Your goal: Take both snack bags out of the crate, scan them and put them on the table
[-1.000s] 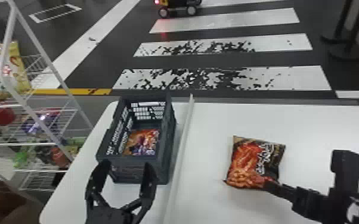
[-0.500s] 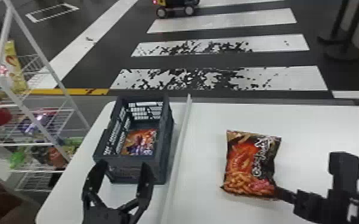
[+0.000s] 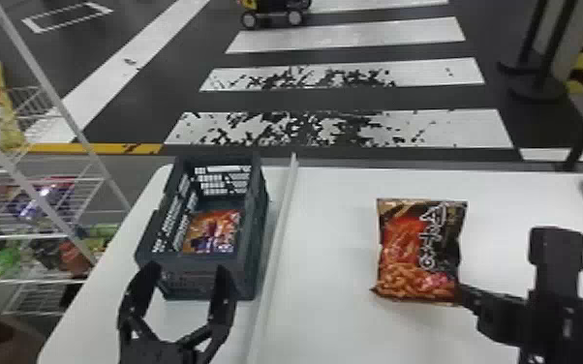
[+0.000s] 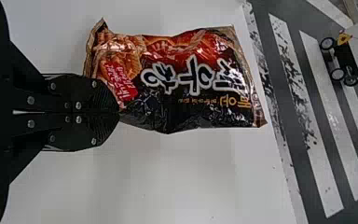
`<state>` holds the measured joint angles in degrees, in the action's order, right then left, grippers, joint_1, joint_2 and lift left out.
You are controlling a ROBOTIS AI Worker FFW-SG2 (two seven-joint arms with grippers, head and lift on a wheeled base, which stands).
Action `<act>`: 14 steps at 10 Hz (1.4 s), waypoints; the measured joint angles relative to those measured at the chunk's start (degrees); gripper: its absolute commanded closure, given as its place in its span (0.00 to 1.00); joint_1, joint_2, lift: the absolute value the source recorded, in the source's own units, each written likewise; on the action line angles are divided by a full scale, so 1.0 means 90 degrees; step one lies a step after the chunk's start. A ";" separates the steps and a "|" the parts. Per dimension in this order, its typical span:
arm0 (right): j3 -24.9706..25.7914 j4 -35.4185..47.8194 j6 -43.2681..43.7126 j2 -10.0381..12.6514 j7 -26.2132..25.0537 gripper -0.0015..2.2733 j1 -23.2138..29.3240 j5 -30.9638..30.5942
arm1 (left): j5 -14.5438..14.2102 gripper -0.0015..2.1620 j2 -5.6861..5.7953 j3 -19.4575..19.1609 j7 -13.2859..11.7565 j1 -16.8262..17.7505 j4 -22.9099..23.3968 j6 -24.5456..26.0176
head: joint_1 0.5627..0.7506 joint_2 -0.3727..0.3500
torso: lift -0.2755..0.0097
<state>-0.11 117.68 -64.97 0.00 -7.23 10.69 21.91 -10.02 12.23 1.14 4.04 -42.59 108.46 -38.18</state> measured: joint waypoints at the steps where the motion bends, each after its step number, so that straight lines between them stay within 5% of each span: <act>1: -0.0226 0.0140 0.0071 0.0000 -0.0224 0.99 0.0034 -0.0606 | 0.0000 0.04 0.0006 0.0002 0.0000 0.0004 0.0000 0.0000 | 0.70 0.73 | 0.63; 7: -0.1605 0.0055 0.1066 -0.0027 -0.0992 0.99 0.0031 -0.4178 | -0.0047 0.04 0.0034 0.0029 0.0000 0.0035 -0.0010 0.0020 | 0.70 0.62 | 0.63; 11: -0.2900 -0.0854 0.1261 -0.0461 -0.1197 0.99 -0.0008 -0.6874 | -0.0058 0.04 0.0018 0.0037 0.0000 0.0062 -0.0078 0.0020 | 0.70 0.62 | 0.63; 14: -0.3675 -0.0944 0.1064 -0.0760 -0.0844 0.99 0.0200 -0.7422 | -0.0115 0.04 0.0016 0.0032 0.0000 0.0070 -0.0111 0.0015 | 0.70 0.69 | 0.63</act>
<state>-33.19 109.19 -55.40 -6.84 -14.82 12.49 -44.89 -11.06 12.38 1.42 4.04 -41.95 107.45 -38.04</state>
